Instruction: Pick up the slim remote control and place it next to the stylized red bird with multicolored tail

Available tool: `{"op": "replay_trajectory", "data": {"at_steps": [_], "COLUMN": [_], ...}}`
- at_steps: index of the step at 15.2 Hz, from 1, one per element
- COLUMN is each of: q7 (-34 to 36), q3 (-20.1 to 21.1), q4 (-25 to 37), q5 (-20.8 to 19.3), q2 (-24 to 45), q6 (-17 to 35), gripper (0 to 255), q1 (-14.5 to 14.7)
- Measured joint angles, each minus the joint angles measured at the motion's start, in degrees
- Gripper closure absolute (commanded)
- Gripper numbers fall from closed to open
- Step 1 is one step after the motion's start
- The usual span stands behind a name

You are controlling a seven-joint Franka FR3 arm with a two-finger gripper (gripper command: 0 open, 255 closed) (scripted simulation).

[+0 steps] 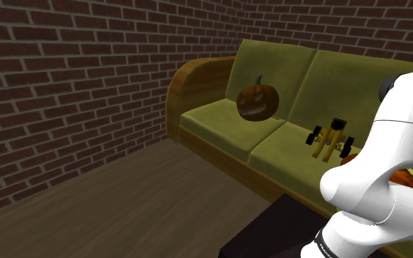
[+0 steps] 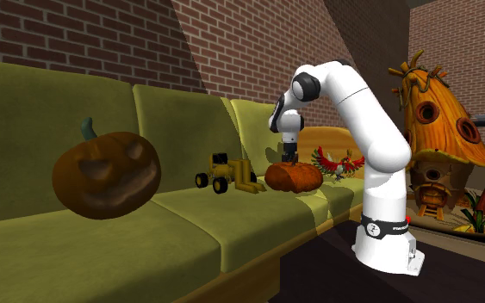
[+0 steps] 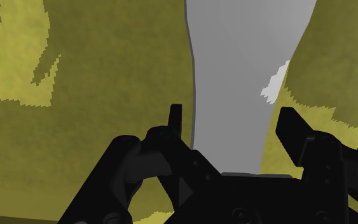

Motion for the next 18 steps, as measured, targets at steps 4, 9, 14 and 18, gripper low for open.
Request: {"op": "replay_trajectory", "data": {"at_steps": [4, 9, 14, 18], "q7": [0.0, 0.8, 2.0, 2.1], "q3": [0.0, -0.8, -2.4, -2.5], "q4": [0.0, 1.2, 3.3, 3.3], "q5": [0.0, -1.0, -3.3, -3.4], "q2": [0.0, -0.9, -3.2, -3.3], "q6": [0.0, -1.8, -5.3, -5.5], "gripper": [0, 0, 0, 0], "q1": [0.0, 0.5, 1.4, 1.5]}}
